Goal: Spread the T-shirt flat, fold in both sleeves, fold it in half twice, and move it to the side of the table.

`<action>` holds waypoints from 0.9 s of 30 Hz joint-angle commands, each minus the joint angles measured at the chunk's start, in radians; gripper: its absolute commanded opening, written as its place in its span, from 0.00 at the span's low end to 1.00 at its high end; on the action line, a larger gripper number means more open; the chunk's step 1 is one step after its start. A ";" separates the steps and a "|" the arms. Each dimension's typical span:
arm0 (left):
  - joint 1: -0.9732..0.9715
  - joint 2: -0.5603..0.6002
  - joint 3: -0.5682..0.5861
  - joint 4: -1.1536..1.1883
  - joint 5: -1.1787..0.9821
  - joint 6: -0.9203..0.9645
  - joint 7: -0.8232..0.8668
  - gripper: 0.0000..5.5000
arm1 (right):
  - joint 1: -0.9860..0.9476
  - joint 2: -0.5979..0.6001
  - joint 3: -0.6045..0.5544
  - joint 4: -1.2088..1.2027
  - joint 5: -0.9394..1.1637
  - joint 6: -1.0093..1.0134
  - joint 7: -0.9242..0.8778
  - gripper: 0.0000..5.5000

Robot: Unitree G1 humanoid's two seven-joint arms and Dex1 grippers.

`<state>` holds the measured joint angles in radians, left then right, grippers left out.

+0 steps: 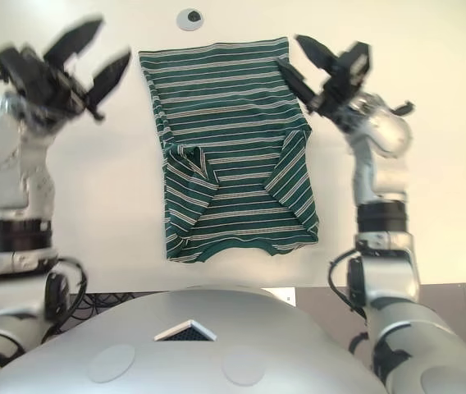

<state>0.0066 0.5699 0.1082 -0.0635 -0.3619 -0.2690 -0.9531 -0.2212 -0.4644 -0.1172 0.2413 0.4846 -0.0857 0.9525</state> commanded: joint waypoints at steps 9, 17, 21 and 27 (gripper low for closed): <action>0.592 0.229 -0.048 0.008 0.555 -0.470 -0.024 0.62 | 0.488 -0.457 -0.044 0.109 -0.436 -0.573 0.329 0.42; 0.485 0.193 -0.222 0.193 0.780 -0.677 0.161 0.62 | 0.520 -0.396 0.125 0.165 -0.635 -1.000 0.147 0.42; 0.445 0.165 -0.319 0.223 0.815 -0.672 0.205 0.62 | 0.473 -0.394 0.197 0.209 -0.726 -1.042 0.070 0.42; 0.389 0.154 -0.433 0.283 0.840 -0.654 0.250 0.47 | 0.461 -0.410 0.305 0.219 -0.747 -1.038 0.012 0.42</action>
<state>0.3705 0.7060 -0.2250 0.1124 0.2920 -1.0135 -0.6397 0.2027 -0.8752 0.0834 0.4131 -0.1181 -1.1664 0.9293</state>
